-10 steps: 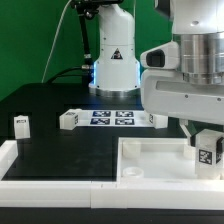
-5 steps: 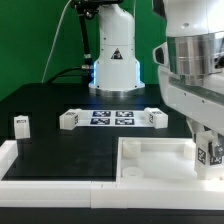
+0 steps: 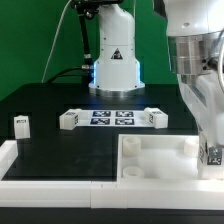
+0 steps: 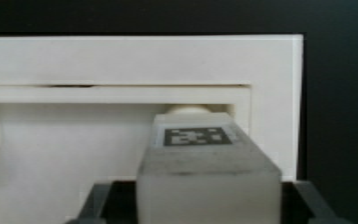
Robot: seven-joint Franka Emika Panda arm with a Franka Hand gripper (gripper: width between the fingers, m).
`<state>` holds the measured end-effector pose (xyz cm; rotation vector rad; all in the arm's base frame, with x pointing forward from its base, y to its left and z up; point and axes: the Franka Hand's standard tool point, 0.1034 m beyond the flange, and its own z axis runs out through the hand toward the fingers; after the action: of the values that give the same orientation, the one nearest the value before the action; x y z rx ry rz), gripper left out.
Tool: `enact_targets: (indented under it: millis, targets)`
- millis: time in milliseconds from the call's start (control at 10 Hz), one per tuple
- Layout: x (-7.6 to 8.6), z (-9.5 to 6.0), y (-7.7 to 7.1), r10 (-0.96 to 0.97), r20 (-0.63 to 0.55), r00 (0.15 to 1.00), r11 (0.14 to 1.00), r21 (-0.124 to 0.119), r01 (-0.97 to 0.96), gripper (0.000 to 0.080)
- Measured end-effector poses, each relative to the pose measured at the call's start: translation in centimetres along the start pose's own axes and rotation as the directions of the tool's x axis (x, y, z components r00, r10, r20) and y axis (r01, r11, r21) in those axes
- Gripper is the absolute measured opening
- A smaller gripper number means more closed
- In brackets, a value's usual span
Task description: Assemble one leg
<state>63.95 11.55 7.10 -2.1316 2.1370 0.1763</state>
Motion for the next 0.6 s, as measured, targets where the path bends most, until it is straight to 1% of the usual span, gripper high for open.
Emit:
enact_targets:
  millis: [100, 200, 300, 400, 500, 600]
  targets:
    - [-0.05, 0.01, 0.01, -0.028, 0.0, 1.0, 1.0, 0.0, 0.028, 0.0547]
    - [-0.2, 0.04, 0.04, -0.034, 0.0, 0.999, 0.999, -0.001, 0.034, 0.0547]
    - [-0.26, 0.05, 0.06, -0.061, 0.0, 0.998, 0.998, -0.002, 0.061, 0.0628]
    - [-0.24, 0.04, 0.06, -0.251, -0.005, 0.968, 0.968, -0.004, 0.251, 0.0643]
    - [-0.4, 0.06, 0.1, -0.368, -0.003, 0.93, 0.93, -0.005, 0.368, 0.0643]
    - [-0.63, 0.11, 0.2, -0.466, -0.004, 0.885, 0.885, -0.011, 0.466, 0.0648]
